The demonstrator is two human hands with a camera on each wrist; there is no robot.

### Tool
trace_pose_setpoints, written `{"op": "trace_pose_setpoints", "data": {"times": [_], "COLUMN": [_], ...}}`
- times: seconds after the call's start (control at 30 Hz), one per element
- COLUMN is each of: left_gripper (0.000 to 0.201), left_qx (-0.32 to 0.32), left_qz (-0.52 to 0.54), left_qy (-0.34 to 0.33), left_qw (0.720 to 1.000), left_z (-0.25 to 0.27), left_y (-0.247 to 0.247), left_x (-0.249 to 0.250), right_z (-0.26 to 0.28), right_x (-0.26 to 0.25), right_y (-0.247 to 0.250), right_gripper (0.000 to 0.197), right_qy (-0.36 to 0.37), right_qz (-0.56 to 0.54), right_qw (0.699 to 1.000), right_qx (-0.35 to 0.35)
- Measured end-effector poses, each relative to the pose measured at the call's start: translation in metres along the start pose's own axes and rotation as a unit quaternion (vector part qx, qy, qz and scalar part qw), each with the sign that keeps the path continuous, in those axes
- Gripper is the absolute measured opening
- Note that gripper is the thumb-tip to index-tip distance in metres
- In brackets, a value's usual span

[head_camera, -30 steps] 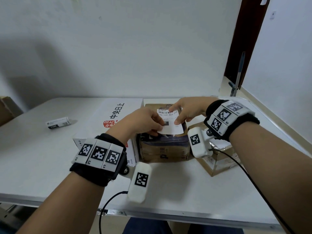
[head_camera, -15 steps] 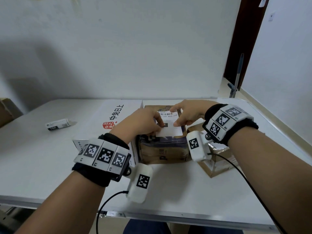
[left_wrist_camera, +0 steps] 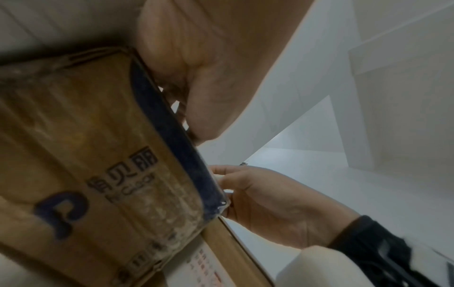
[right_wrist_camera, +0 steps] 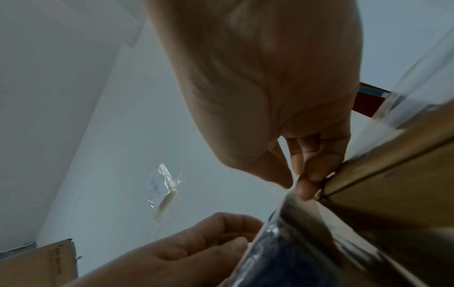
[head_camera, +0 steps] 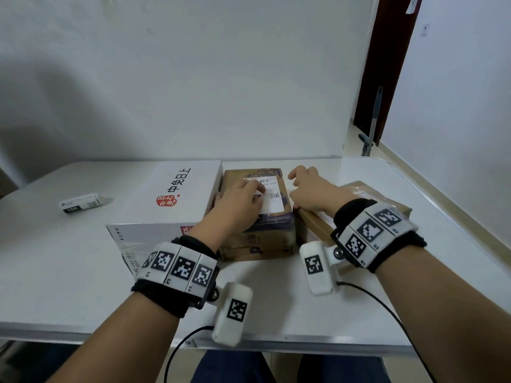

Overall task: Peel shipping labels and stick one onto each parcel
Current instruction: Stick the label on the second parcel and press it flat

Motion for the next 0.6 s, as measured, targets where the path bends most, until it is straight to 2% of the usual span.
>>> {"op": "trace_pose_setpoints", "data": {"times": [0.1, 0.3, 0.5, 0.6], "left_gripper": [0.031, 0.030, 0.029, 0.032], "left_qx": [-0.001, -0.013, -0.014, -0.032], "left_qz": [0.007, 0.017, 0.000, -0.021], "left_qy": [-0.004, -0.037, -0.072, -0.077], "left_qw": [1.000, 0.999, 0.997, 0.996], "left_z": [0.002, 0.013, 0.030, 0.033], "left_y": [0.000, 0.005, 0.015, 0.019], "left_x": [-0.003, -0.010, -0.018, -0.022], "right_z": [0.001, 0.002, 0.003, -0.004], "right_x": [0.011, 0.018, -0.025, -0.038], "right_y": [0.002, 0.012, 0.016, 0.016], "right_gripper": [0.050, 0.053, 0.039, 0.038], "right_qy": [-0.010, -0.022, 0.070, 0.083], "right_qz": [-0.030, 0.002, -0.020, -0.082], "right_qw": [0.999, 0.999, 0.992, 0.986], "right_qx": [0.011, 0.025, 0.102, 0.115]}}
Point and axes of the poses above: each hand's wrist, its own z-axis away from the middle knuckle, its own y-axis out of the back of the hand, x = y × z, the point moved 8 cm from there along -z, towards the middle knuckle, and after that the axes turned 13 degrees about -x, right-handed, at the moved point
